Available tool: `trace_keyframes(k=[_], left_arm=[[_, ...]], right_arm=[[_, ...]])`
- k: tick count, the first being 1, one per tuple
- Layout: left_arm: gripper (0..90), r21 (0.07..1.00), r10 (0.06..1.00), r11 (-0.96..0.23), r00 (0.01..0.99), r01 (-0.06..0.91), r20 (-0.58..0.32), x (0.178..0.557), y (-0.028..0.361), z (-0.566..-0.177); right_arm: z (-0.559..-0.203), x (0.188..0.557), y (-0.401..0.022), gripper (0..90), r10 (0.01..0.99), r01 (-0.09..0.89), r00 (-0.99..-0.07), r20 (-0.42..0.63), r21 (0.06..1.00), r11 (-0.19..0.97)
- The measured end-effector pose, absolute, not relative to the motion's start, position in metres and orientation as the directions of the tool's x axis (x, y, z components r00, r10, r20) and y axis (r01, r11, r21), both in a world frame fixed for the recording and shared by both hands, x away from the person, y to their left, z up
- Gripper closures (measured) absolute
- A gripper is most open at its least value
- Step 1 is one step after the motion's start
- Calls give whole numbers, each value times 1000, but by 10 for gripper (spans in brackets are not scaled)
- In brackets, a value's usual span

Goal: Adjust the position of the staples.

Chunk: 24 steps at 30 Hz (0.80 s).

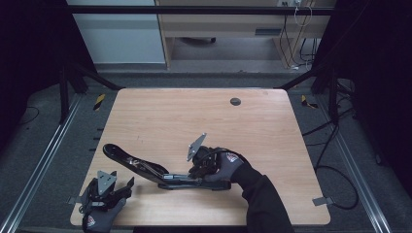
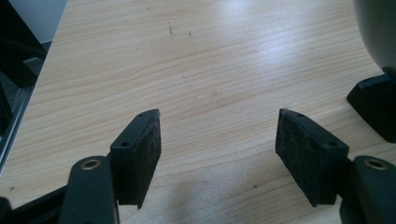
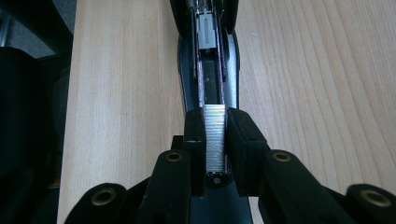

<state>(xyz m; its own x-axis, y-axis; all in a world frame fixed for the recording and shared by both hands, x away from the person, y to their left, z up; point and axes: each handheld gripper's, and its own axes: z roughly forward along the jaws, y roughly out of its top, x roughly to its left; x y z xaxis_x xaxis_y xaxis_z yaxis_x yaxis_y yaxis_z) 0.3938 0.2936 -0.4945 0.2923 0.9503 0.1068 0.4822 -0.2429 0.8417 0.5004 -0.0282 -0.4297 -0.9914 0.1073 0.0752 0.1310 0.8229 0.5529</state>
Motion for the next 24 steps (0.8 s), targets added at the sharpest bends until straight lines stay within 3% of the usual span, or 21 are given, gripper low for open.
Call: trace_keyframes(k=[24], left_arm=[[307, 842, 950, -244, 292, 482, 108, 394, 294, -495]], right_arm=[[-433, 500, -29, 780, 95, 108, -994, 52, 546, 831]])
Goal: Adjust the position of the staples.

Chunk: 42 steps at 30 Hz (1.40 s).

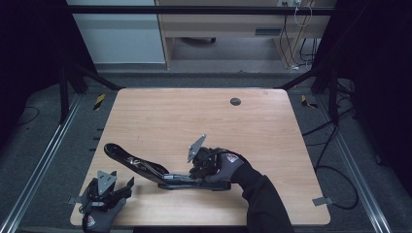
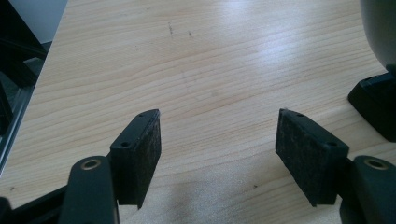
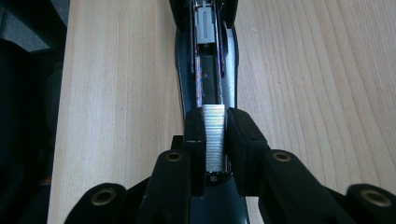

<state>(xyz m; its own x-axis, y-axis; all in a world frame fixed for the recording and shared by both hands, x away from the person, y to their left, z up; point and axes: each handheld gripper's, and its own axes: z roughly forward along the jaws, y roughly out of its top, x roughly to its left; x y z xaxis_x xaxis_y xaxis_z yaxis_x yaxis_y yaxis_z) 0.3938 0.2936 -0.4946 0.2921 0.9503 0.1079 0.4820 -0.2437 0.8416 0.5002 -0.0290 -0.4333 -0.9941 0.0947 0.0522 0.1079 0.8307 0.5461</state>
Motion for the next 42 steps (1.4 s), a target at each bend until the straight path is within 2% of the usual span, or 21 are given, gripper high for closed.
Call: trace_keyframes(k=[14, 22, 30, 34, 38, 42], left_arm=[[307, 841, 950, -244, 293, 482, 108, 394, 294, -495], [307, 842, 951, -241, 291, 482, 105, 394, 294, -495], [308, 844, 951, -240, 292, 480, 104, 394, 294, -494], [309, 848, 953, -229, 289, 478, 94, 393, 295, -494], [312, 855, 955, -213, 287, 472, 80, 392, 297, -492], [317, 868, 956, -186, 287, 461, 52, 391, 298, -490]], right_arm=[[-435, 500, -29, 754, 90, 103, -995, 50, 539, 836], [-430, 501, -35, 734, 121, 123, -992, 42, 585, 801], [-421, 499, -52, 726, 233, 184, -972, 16, 667, 722], [-419, 495, -60, 726, 335, 233, -942, -19, 683, 692], [-414, 491, -73, 721, 405, 254, -914, -29, 737, 626], [-412, 485, -87, 690, 479, 282, -877, -46, 756, 590]])
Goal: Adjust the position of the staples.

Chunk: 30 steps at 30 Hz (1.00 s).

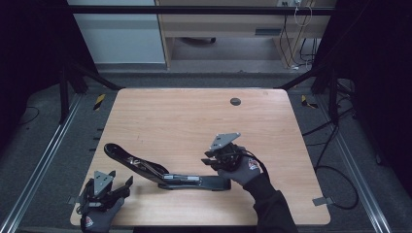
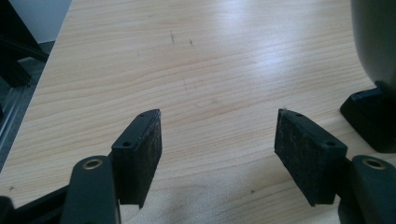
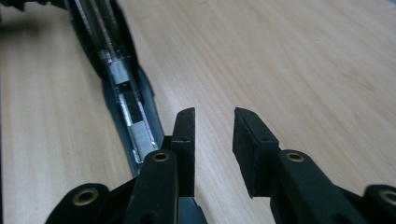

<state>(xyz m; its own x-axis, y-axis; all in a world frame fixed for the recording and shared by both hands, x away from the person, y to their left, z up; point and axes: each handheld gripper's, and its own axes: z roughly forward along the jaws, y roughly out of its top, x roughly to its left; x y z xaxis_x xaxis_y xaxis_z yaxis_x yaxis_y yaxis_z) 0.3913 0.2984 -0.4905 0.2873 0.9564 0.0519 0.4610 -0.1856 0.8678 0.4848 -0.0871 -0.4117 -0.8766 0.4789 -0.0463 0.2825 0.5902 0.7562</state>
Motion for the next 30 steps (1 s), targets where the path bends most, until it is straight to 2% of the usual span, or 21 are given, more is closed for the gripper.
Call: trace_keyframes(k=[4, 16, 23, 30], left_arm=[[326, 879, 956, -166, 291, 447, 33, 390, 300, -487], [326, 893, 955, -151, 297, 423, 21, 386, 302, -477], [312, 900, 949, -152, 315, 409, 18, 383, 301, -470], [292, 904, 941, -163, 336, 395, 23, 379, 296, -463]], right_arm=[[-413, 479, -105, 675, 545, 313, -838, -34, 788, 530], [-442, 458, -155, 522, 704, 360, -710, -32, 842, 402], [-458, 447, -180, 509, 776, 414, -629, 44, 864, 286], [-474, 439, -192, 488, 805, 451, -587, 81, 859, 243]])
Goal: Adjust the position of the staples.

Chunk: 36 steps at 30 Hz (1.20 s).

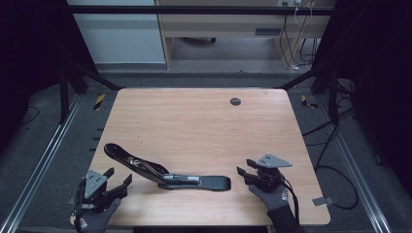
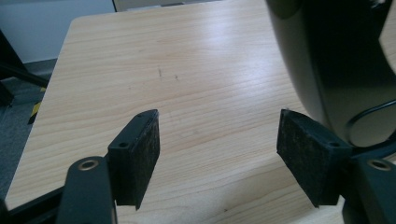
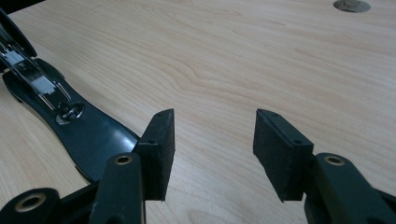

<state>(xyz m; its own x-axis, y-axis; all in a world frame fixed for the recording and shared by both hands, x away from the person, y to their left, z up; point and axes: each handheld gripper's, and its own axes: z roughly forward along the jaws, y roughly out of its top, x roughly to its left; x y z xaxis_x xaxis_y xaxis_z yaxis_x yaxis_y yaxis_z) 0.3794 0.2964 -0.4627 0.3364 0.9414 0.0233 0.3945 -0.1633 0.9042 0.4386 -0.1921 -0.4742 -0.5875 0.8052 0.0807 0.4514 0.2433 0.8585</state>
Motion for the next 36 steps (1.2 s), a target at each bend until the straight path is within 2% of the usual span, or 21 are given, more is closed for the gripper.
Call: trace_keyframes(k=[5, 19, 36], left_arm=[[284, 910, 939, -157, 342, 384, 18, 377, 295, -459], [274, 925, 935, -141, 354, 353, 7, 369, 294, -445], [265, 935, 927, -125, 375, 331, -9, 367, 286, -425]], right_arm=[[-481, 433, -195, 492, 810, 452, -581, 81, 859, 239], [-491, 422, -186, 573, 799, 470, -595, 86, 843, 260], [-492, 418, -178, 636, 780, 473, -617, 103, 841, 263]])
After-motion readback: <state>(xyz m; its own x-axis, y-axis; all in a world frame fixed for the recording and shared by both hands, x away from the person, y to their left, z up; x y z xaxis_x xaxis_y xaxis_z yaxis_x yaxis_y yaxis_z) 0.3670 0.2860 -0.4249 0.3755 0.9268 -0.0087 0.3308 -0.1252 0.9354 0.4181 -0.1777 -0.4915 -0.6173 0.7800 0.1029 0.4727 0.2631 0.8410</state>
